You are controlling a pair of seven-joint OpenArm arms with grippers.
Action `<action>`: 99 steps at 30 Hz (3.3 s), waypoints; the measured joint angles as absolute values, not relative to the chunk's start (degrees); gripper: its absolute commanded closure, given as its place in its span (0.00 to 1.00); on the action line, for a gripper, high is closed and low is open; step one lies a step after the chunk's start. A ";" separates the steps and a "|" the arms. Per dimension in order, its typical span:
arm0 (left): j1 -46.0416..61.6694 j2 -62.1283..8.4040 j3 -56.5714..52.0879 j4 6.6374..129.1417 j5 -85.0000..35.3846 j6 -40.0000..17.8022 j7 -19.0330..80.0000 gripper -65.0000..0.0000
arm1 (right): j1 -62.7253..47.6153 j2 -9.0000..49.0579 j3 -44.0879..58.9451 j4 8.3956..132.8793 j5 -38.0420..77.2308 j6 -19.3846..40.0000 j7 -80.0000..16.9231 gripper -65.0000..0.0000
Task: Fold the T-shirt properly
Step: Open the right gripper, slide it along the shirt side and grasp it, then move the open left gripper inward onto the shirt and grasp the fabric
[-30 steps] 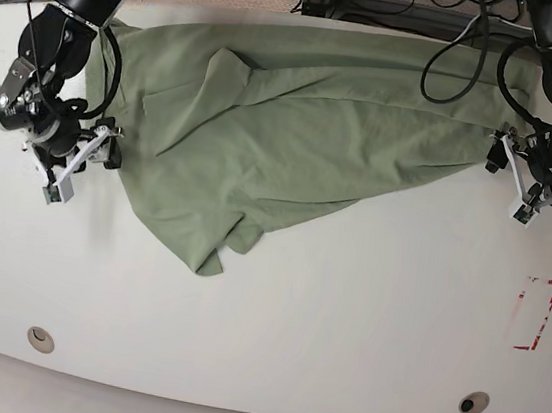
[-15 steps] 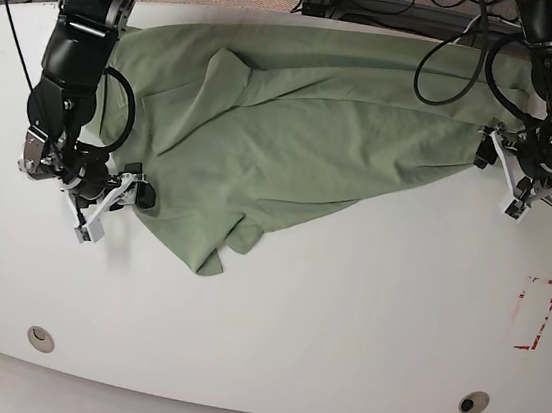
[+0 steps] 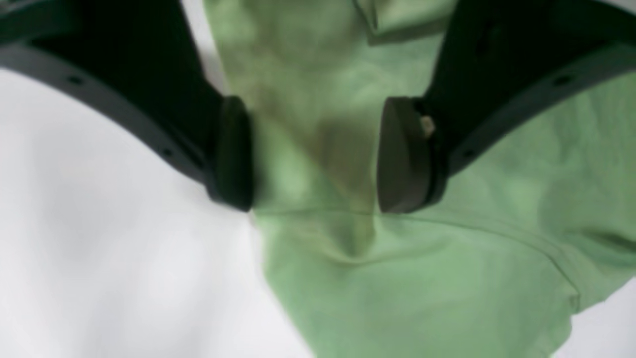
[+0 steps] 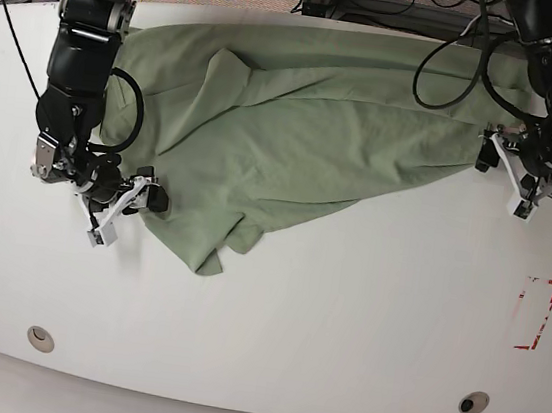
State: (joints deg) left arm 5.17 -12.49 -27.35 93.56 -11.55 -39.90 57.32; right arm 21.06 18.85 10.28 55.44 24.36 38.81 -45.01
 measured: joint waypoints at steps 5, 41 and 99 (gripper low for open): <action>3.46 -9.21 -25.63 91.57 -12.47 -36.53 54.39 0.22 | 21.04 18.04 10.09 55.44 24.21 38.81 -45.19 0.80; 1.72 -9.17 -17.23 97.10 -11.40 -39.92 55.70 0.96 | 19.29 17.61 10.09 60.62 23.99 38.54 -48.75 0.84; -1.10 -9.10 -5.82 91.00 -11.60 -39.97 58.74 0.96 | 21.76 17.76 13.78 61.73 16.25 32.12 -46.83 0.36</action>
